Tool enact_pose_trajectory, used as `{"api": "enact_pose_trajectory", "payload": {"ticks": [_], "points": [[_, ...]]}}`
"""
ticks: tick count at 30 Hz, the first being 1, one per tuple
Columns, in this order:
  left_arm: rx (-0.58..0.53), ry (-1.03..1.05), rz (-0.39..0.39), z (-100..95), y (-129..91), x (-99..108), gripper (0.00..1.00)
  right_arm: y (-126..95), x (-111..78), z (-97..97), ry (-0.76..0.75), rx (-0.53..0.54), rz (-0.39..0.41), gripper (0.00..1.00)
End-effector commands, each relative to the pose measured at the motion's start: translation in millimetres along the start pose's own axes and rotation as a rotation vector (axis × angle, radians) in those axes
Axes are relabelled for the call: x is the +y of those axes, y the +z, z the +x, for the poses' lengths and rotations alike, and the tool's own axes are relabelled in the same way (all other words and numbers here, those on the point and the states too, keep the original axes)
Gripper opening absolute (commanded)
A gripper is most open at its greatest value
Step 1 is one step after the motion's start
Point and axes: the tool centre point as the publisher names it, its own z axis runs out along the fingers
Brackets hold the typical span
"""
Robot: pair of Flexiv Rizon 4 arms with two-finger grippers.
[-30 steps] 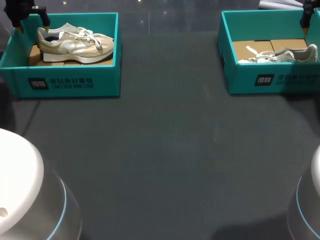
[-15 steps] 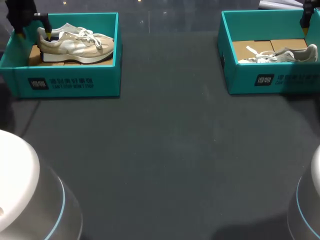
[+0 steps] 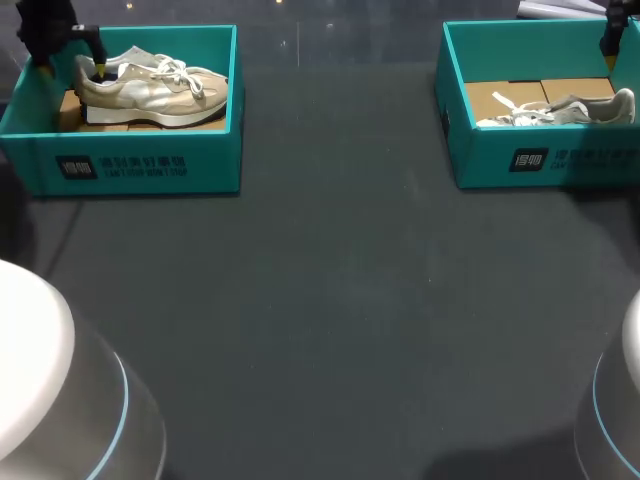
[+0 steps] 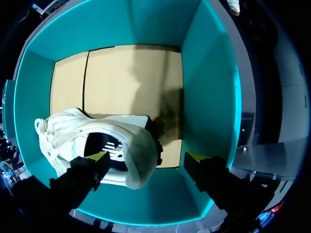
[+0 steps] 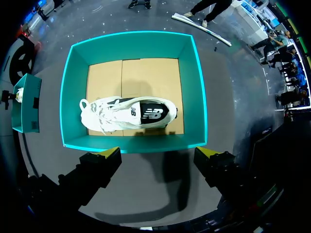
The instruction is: Take the shoe out of the shoebox, open the shoe tongue, remove and reinsert the insole, then place the shoe into the shoebox
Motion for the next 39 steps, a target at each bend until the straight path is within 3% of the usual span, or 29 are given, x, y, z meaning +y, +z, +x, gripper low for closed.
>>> {"api": "enact_pose_trajectory", "payload": {"ticks": [1,29,39], "points": [[0.006,0.005,0.029,-1.1,5,12,1.00,0,0.0,0.2,0.001,0.000,0.000,1.00],[0.012,0.027,0.062,-3.3,23,1,1.00,0,0.0,0.2,0.001,0.000,0.000,1.00],[0.032,0.034,0.066,-6.4,30,-2,0.78,0,0.0,0.2,0.001,0.000,0.000,1.00]]}}
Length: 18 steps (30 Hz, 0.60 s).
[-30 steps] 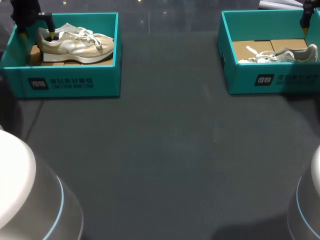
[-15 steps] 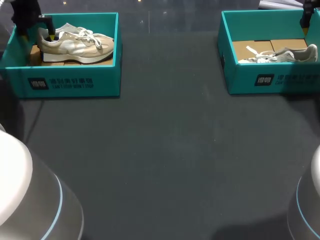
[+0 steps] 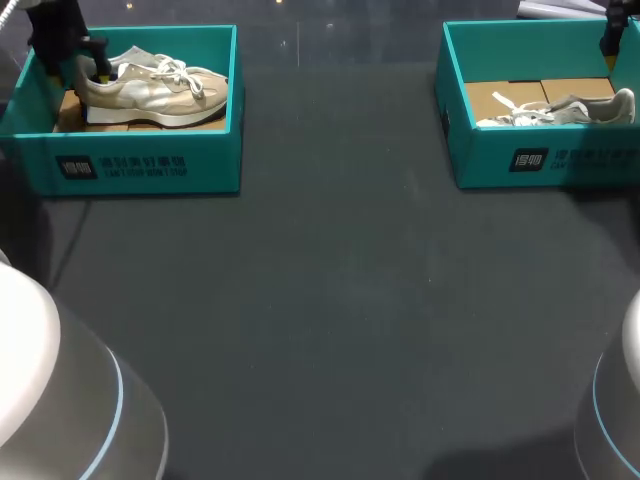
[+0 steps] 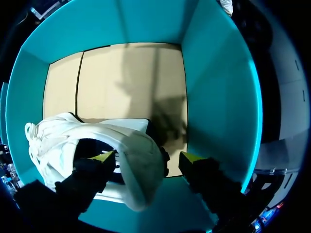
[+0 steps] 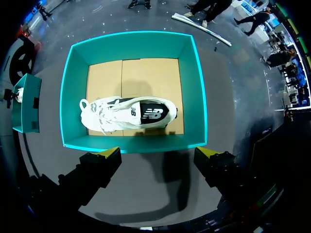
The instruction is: Take the shoe out of the shoebox, open the shoe tongue, remove and reinsert the insole, then place the shoe into the shoebox
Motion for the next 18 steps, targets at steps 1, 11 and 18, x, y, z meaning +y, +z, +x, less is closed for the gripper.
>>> {"api": "enact_pose_trajectory", "payload": {"ticks": [1,11,18], "points": [[0.013,0.001,-0.001,-2.8,3.1,-0.8,0.79,-0.1,0.0,0.2,0.001,0.000,0.000,1.00],[0.026,-0.001,-0.001,-2.9,5.2,-1.9,0.40,-0.1,0.0,0.2,0.001,0.000,0.000,1.00],[0.032,-0.007,-0.002,-0.2,5.2,-2.6,0.00,-0.1,0.0,0.2,0.001,0.000,0.000,1.00]]}}
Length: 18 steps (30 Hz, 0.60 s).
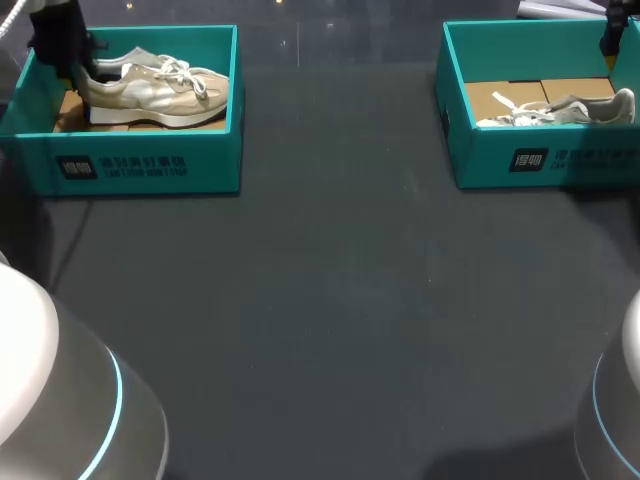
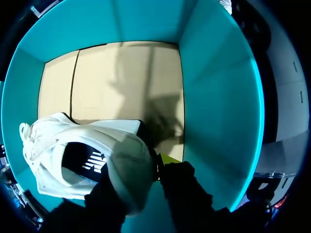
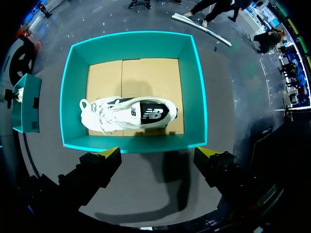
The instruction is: Take the shoe out of the shoebox, open the shoe tongue, remove and reinsert the insole, then place the shoe into the shoebox
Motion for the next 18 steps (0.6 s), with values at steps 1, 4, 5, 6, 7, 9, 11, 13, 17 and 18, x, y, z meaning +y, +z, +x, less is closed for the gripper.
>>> {"api": "enact_pose_trajectory", "payload": {"ticks": [1,4,5,6,7,9,11,13,17,18], "points": [[0.001,0.001,-0.001,-4.6,-1,-1,0.00,0,0.0,0.2,0.001,0.000,0.000,1.00],[0.003,0.002,-0.003,-3.8,-2,-2,0.00,0,0.0,0.2,0.001,0.000,0.000,1.00],[0.003,0.001,-0.004,-3.3,-2,-3,0.00,0,0.0,0.2,0.001,0.000,0.000,1.00],[0.002,0.001,-0.005,-2.8,-3,-3,0.00,0,0.0,0.2,0.001,0.000,0.000,1.00],[0.002,-0.001,-0.007,-2.1,-3,-3,0.00,0,0.0,0.2,0.001,0.000,0.000,1.00],[0.001,-0.003,-0.009,-0.4,-5,-4,0.00,0,0.0,0.2,0.001,0.000,0.000,1.00],[0.002,-0.005,-0.012,1.2,-6,-4,0.00,0,0.0,0.2,0.001,0.000,0.000,1.00],[0.002,-0.008,-0.014,3.0,-7,-5,0.00,0,0.0,0.2,0.001,0.000,0.000,1.00],[0.001,-0.015,-0.019,6.9,-9,-5,0.00,0,0.0,0.2,0.001,0.000,0.000,1.00],[0.000,-0.017,-0.020,8.0,-10,-6,0.00,0,0.0,0.2,0.001,0.000,0.000,1.00]]}}
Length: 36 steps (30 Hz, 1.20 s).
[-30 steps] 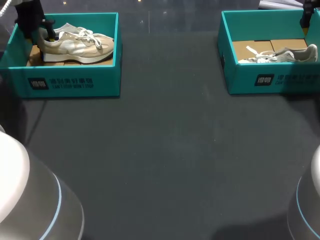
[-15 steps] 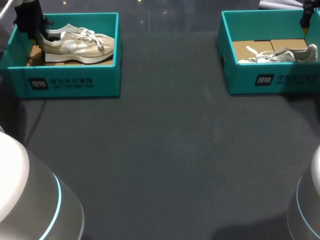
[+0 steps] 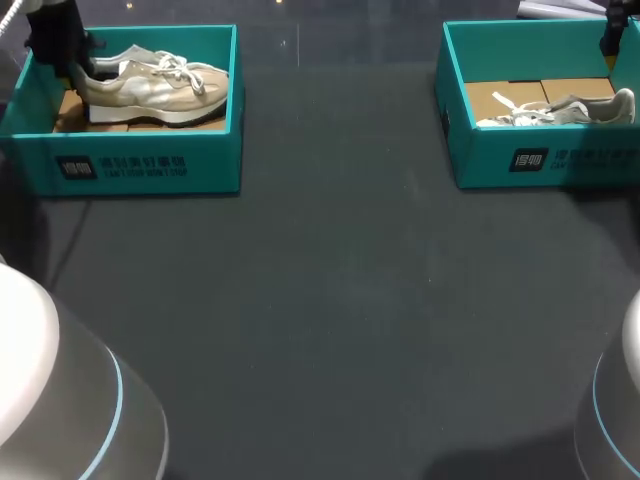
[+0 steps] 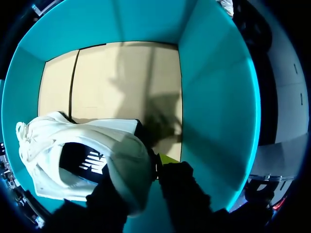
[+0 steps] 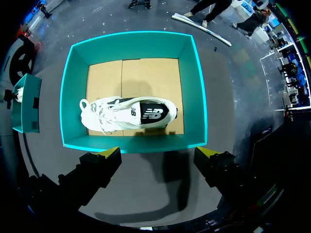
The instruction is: Take the shoe out of the shoebox, open the shoe tongue, remove and reinsert the insole, then place the shoe into the shoebox
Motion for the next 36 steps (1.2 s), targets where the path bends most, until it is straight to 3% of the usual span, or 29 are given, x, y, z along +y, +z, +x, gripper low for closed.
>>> {"api": "enact_pose_trajectory", "payload": {"ticks": [1,18,36], "points": [[-0.006,-0.005,-0.010,4.0,-7,-5,0.00,0,0.0,0.2,0.001,0.000,0.000,1.00],[-0.053,-0.044,-0.025,17.1,-28,-6,0.00,0,0.0,0.2,0.001,0.000,0.000,1.00],[-0.049,-0.083,-0.086,24.4,-99,-1,0.00,0,0.0,0.2,0.001,0.000,0.000,1.00]]}}
